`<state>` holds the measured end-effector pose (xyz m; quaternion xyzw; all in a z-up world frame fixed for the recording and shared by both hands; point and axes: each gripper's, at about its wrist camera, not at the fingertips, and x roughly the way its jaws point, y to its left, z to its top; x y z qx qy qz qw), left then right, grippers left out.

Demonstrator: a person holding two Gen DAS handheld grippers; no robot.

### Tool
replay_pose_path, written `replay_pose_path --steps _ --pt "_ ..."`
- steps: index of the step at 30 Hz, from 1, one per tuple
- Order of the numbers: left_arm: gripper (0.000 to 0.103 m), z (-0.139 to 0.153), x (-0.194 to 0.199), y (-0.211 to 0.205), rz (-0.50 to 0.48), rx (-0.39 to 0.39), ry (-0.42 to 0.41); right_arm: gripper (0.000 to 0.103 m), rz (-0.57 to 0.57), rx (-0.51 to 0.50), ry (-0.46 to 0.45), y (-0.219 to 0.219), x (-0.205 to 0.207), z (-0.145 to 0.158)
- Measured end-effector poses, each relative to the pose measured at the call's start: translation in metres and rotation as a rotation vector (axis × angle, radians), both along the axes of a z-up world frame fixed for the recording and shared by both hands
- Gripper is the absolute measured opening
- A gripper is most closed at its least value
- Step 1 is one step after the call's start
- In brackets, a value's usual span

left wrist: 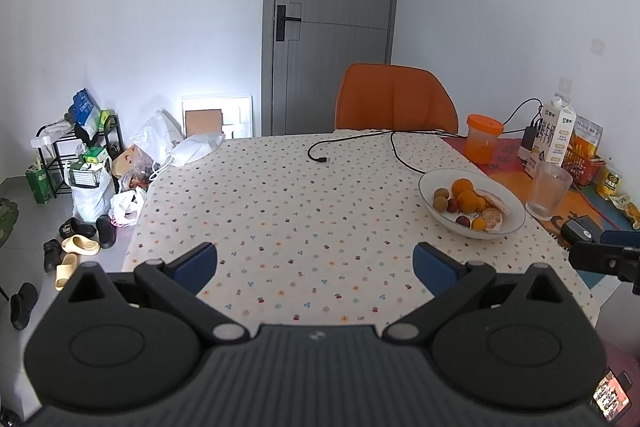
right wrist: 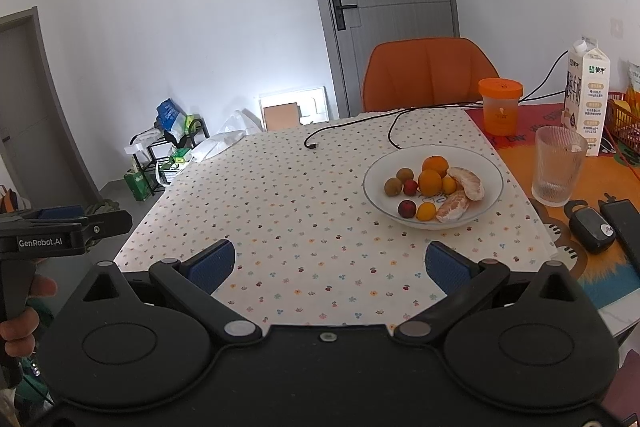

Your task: Organize fruits

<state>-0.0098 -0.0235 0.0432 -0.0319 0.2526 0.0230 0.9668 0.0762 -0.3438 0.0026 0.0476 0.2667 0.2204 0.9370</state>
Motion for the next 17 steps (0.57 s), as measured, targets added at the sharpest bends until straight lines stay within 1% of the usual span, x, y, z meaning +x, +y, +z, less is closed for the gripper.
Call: replay_pose_path --steps 17 --pt "0.103 -0.0018 -0.0006 -0.0005 -0.010 -0.002 0.000 0.103 -0.001 -0.008 0.003 0.0009 0.0017 -0.0002"
